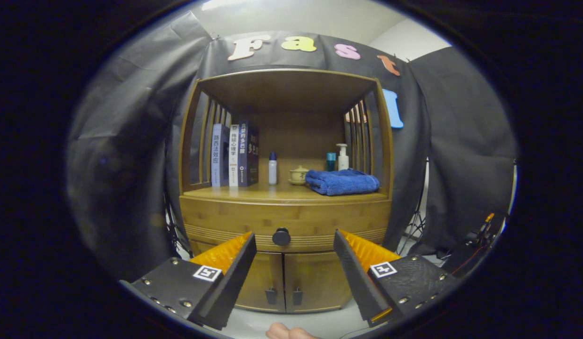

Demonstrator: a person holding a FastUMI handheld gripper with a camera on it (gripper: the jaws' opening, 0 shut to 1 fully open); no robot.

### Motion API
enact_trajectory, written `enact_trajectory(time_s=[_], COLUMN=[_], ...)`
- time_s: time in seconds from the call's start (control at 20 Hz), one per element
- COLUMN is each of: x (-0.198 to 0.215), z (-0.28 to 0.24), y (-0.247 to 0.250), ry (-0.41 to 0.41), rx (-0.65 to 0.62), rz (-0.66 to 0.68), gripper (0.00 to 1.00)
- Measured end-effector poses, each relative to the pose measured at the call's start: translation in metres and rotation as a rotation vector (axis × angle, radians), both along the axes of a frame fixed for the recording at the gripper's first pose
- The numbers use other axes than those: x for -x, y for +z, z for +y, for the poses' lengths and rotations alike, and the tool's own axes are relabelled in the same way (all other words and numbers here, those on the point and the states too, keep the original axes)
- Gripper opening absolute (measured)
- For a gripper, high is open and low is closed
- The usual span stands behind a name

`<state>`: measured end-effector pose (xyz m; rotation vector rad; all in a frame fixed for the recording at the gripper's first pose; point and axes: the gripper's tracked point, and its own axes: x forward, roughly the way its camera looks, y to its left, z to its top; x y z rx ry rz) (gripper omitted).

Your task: Pull open the drawer, take out the items inside it, and place them on the countertop above the cabinet.

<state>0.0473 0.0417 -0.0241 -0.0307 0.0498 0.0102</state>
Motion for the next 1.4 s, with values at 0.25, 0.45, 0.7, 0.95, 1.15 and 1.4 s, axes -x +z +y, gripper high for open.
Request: enact_trajectory(time_s=[0.25,0.45,0.7,0.95,1.15,1.4], x=[-0.022,-0.051,-0.098,-0.140,-0.133,-0.148], z=[0.014,0.015,-0.009,-0.030,-0.019,0.008], y=[0.009,-0.006,-0.044,-0.075,-0.078,-0.078], ry=[0.022,0.025,-0.028,-0.044,-0.030,0.021], rx=[0.046,0.034,-0.009,-0.101,-0.174,-0.115], rz=[-0.048,-0.033,0.043,0.116,0.118,0.100], gripper=[0.99,0.99,0.99,0.99,0.96,0.97])
